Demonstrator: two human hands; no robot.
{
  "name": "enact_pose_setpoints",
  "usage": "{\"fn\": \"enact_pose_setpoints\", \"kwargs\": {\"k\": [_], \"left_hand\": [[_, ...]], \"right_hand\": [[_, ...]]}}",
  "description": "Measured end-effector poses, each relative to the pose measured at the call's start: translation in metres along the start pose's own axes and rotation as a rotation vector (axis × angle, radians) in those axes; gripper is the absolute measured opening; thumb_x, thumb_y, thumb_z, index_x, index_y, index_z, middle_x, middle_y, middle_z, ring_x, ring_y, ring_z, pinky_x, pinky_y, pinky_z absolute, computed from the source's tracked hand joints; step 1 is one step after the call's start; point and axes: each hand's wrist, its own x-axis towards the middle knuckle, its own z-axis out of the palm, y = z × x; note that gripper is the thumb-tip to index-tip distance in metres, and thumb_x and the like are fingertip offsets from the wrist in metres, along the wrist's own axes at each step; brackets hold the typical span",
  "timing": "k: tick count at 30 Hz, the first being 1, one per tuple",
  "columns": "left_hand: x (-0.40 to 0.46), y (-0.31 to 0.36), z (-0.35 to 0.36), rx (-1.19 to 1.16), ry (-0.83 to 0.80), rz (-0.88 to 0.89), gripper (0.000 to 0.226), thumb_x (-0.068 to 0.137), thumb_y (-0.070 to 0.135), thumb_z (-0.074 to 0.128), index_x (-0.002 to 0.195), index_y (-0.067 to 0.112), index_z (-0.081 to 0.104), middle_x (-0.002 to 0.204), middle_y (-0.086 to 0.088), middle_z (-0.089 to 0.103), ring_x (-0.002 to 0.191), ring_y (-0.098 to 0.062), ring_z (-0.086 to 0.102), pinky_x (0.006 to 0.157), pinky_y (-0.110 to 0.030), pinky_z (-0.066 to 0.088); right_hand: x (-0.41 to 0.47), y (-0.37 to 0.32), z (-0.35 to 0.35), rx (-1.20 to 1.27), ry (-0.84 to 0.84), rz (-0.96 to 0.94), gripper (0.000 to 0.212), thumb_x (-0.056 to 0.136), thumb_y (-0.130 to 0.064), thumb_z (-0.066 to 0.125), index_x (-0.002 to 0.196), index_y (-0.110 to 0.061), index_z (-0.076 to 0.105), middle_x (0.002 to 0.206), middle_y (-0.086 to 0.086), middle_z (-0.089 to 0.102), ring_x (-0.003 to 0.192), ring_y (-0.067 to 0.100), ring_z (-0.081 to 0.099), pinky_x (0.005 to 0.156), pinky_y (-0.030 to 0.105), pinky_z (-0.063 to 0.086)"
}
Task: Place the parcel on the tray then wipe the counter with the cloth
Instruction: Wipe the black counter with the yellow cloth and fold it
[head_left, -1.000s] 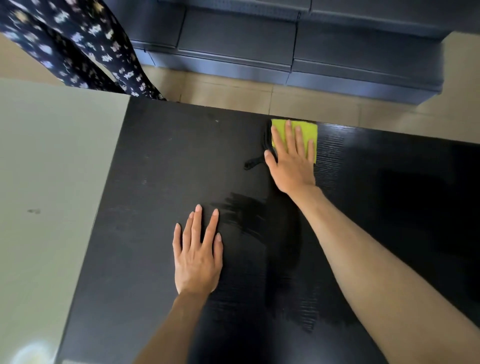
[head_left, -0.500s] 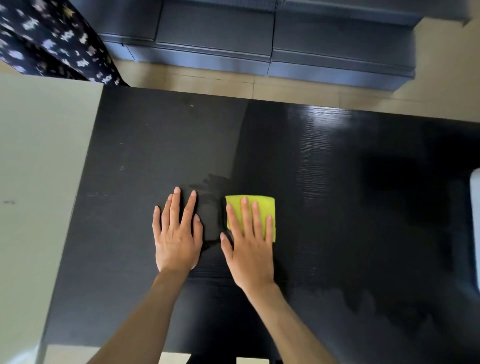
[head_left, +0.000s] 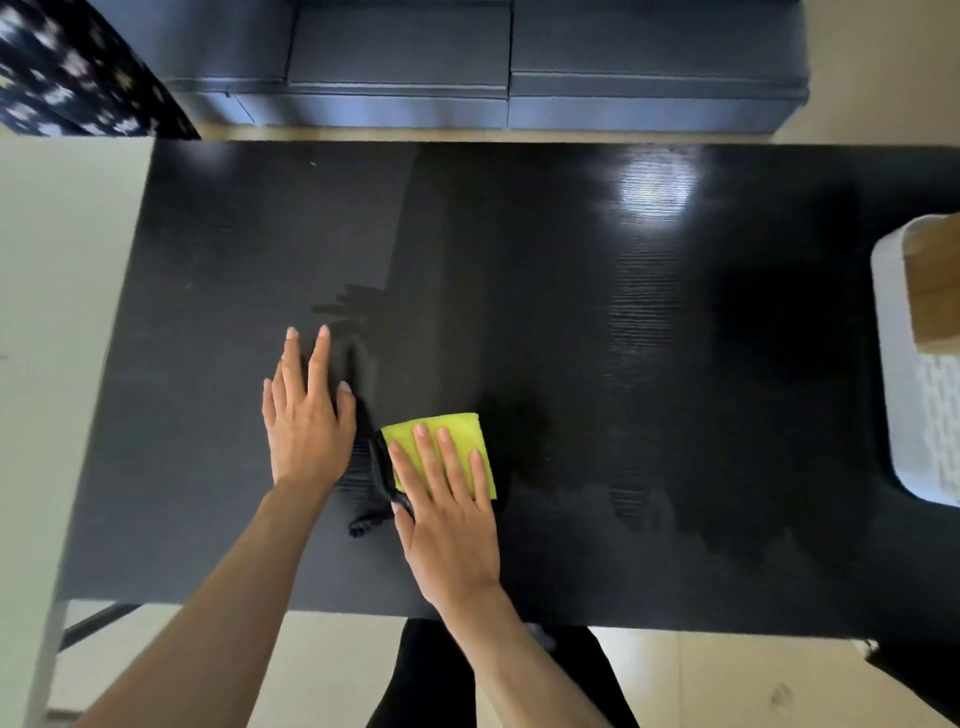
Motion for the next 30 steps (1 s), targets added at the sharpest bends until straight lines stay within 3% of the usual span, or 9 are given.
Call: {"fn": "enact_pose_setpoints", "kwargs": {"k": [12, 21, 30], "left_hand": [[-0.077, 0.114, 0.004, 0.004, -0.006, 0.111, 0.062, 0.103, 0.027, 0.05, 0.159, 0.031, 0.023, 0.167, -0.005, 0.025, 0.154, -0.03, 0.02, 0.124, -0.057, 0.015], [-0.115, 0.197, 0.026, -0.079, -0.061, 0.156, 0.061, 0.103, 0.027, 0.052, 0.158, 0.031, 0.027, 0.166, -0.005, 0.028, 0.154, -0.03, 0.022, 0.123, -0.059, 0.019], [-0.117, 0.21, 0.018, -0.022, -0.042, 0.213, 0.055, 0.104, 0.027, 0.048, 0.157, 0.025, 0.033, 0.162, -0.008, 0.036, 0.152, -0.03, 0.027, 0.123, -0.054, 0.023]], "right_hand": [[-0.077, 0.176, -0.042, -0.038, 0.058, 0.194, 0.068, 0.109, -0.049, 0.035, 0.167, -0.033, 0.003, 0.176, -0.002, -0.003, 0.162, 0.023, -0.004, 0.129, 0.054, 0.014], [-0.159, 0.32, -0.074, -0.155, 0.065, 0.257, 0.067, 0.109, -0.05, 0.036, 0.167, -0.031, 0.01, 0.176, 0.001, 0.007, 0.163, 0.026, 0.005, 0.128, 0.054, 0.02], [-0.152, 0.373, -0.097, -0.181, 0.028, 0.233, 0.071, 0.104, -0.046, 0.042, 0.167, -0.028, 0.014, 0.176, 0.002, 0.006, 0.163, 0.026, 0.003, 0.127, 0.055, 0.022]]}}
